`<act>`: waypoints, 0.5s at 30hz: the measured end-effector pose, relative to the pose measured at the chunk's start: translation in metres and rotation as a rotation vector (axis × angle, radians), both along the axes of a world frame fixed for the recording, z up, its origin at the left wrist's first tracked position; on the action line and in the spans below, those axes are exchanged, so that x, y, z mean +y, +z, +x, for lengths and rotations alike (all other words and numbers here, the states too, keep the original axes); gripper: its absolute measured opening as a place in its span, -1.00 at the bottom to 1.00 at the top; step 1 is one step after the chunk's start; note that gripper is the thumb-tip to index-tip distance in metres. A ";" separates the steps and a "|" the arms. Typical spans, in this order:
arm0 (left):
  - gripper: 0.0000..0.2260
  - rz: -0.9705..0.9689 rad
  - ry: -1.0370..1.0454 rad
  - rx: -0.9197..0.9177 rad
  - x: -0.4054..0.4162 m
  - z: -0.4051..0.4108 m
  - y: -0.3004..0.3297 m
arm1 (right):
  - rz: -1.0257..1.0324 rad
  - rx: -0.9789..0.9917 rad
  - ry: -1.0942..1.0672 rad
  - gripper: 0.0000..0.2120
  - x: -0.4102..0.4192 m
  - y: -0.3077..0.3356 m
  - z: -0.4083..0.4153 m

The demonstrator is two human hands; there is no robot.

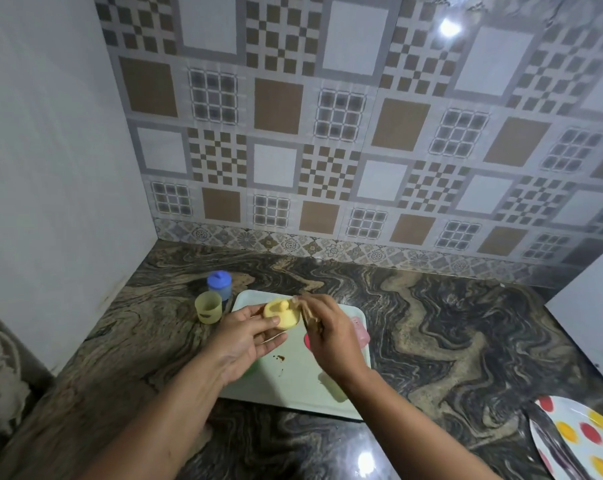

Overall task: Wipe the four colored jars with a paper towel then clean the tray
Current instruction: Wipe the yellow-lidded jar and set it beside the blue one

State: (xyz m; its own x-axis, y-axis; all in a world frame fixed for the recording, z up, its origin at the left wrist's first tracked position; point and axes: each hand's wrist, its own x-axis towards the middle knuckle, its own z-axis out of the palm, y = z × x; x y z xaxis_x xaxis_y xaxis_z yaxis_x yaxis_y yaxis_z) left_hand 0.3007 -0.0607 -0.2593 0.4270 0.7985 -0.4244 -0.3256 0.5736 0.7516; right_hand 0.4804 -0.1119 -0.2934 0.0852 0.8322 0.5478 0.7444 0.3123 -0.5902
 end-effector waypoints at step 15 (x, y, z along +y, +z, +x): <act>-0.75 -0.087 0.051 -0.050 0.001 -0.018 -0.010 | -0.110 0.066 -0.159 -0.70 -0.005 0.010 0.000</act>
State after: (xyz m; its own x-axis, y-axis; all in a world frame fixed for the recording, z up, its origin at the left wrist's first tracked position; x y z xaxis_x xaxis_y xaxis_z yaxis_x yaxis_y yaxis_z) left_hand 0.2827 -0.0602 -0.2692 0.4093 0.7807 -0.4722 -0.3917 0.6177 0.6819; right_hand 0.4803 -0.1165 -0.2838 0.2530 0.8598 0.4435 0.7378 0.1250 -0.6633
